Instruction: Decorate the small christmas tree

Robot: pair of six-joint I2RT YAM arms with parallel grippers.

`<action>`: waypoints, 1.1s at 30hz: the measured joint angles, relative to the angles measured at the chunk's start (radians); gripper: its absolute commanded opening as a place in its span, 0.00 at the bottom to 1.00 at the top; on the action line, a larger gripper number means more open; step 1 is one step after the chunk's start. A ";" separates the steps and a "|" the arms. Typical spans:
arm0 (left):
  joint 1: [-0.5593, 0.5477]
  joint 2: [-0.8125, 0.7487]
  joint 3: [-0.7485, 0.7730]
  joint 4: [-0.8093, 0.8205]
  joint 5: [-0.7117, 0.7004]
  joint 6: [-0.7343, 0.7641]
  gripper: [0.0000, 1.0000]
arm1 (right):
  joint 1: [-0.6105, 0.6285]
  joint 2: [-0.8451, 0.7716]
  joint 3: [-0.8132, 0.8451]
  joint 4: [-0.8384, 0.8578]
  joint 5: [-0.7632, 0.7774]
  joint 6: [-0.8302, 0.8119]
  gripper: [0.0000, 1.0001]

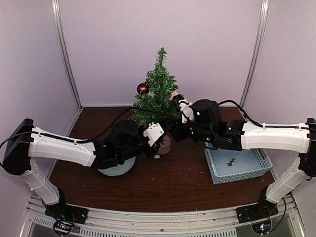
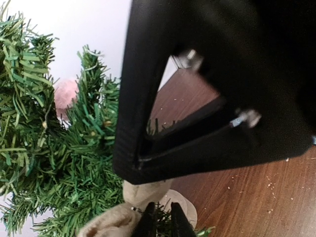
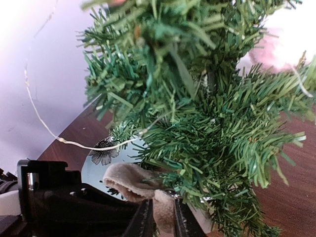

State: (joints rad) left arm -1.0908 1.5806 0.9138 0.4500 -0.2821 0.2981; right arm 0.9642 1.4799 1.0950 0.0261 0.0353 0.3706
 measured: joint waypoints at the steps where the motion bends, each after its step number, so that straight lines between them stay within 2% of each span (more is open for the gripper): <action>1: 0.002 0.002 0.004 0.000 -0.013 0.000 0.11 | 0.000 -0.011 0.000 -0.006 0.007 0.001 0.20; 7: 0.013 0.026 0.035 0.013 -0.064 -0.008 0.12 | -0.001 -0.099 0.000 -0.022 0.055 0.003 0.25; 10: 0.018 0.040 0.043 0.012 -0.081 -0.017 0.12 | -0.002 -0.127 -0.005 -0.039 0.079 0.000 0.31; 14: 0.024 0.060 0.053 0.007 -0.100 -0.032 0.13 | -0.008 -0.135 -0.018 -0.065 0.102 0.002 0.33; 23: 0.040 0.104 0.124 -0.045 -0.153 -0.056 0.21 | -0.016 -0.135 -0.029 -0.108 0.124 0.004 0.36; 33: 0.048 0.134 0.145 -0.110 -0.159 -0.077 0.36 | -0.020 -0.135 -0.029 -0.127 0.128 0.003 0.37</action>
State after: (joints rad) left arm -1.0424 1.7142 1.0588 0.3397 -0.4408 0.2211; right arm 0.9443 1.3445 1.0664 -0.1005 0.1635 0.3740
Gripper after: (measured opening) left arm 0.333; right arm 0.370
